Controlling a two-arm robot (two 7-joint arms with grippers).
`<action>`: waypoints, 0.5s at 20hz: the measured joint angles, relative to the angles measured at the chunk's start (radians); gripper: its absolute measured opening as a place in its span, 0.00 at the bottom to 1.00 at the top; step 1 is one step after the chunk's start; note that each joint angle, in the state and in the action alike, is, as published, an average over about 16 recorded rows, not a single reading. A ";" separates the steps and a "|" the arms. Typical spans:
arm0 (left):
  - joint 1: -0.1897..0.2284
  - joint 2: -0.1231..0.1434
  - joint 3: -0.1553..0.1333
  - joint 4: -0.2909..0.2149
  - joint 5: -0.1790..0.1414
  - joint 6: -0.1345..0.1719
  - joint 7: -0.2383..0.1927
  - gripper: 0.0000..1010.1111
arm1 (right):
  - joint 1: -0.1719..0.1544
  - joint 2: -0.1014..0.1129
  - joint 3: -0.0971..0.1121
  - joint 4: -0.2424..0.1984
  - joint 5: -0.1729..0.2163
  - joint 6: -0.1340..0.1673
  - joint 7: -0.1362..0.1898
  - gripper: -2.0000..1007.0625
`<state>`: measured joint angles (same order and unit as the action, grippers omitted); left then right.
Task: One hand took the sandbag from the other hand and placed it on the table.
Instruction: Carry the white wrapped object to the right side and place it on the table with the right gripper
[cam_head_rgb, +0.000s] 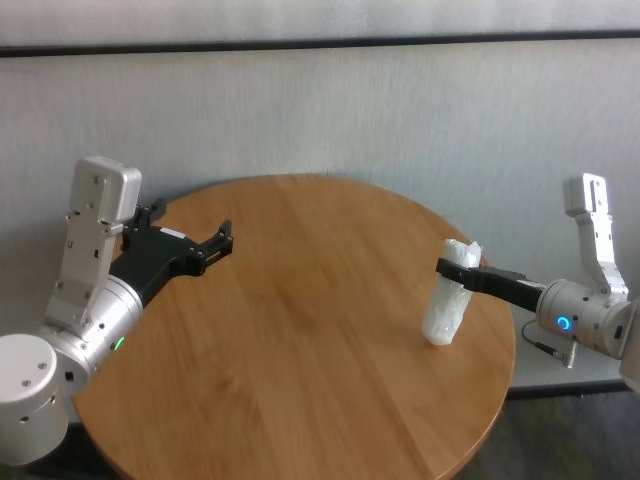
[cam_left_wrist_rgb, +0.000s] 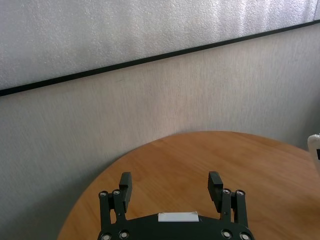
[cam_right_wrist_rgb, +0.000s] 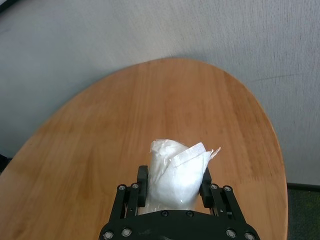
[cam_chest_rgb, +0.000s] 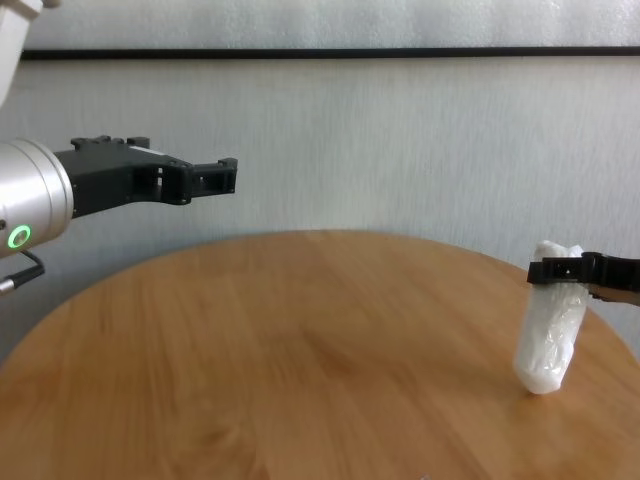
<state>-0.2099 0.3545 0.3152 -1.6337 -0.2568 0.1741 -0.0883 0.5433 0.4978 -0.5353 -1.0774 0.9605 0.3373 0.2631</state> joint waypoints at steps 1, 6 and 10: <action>0.000 0.000 0.000 0.000 0.000 0.000 0.000 0.99 | -0.001 0.000 0.000 -0.001 0.001 0.000 -0.001 0.61; 0.000 0.000 0.000 0.000 0.000 0.000 0.000 0.99 | -0.003 0.000 0.002 -0.003 0.004 -0.001 -0.003 0.68; 0.000 0.000 0.000 0.000 0.000 0.000 0.000 0.99 | -0.004 0.001 0.003 -0.005 0.005 -0.001 -0.005 0.76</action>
<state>-0.2099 0.3545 0.3152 -1.6337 -0.2568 0.1741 -0.0883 0.5390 0.4984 -0.5318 -1.0825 0.9660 0.3362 0.2580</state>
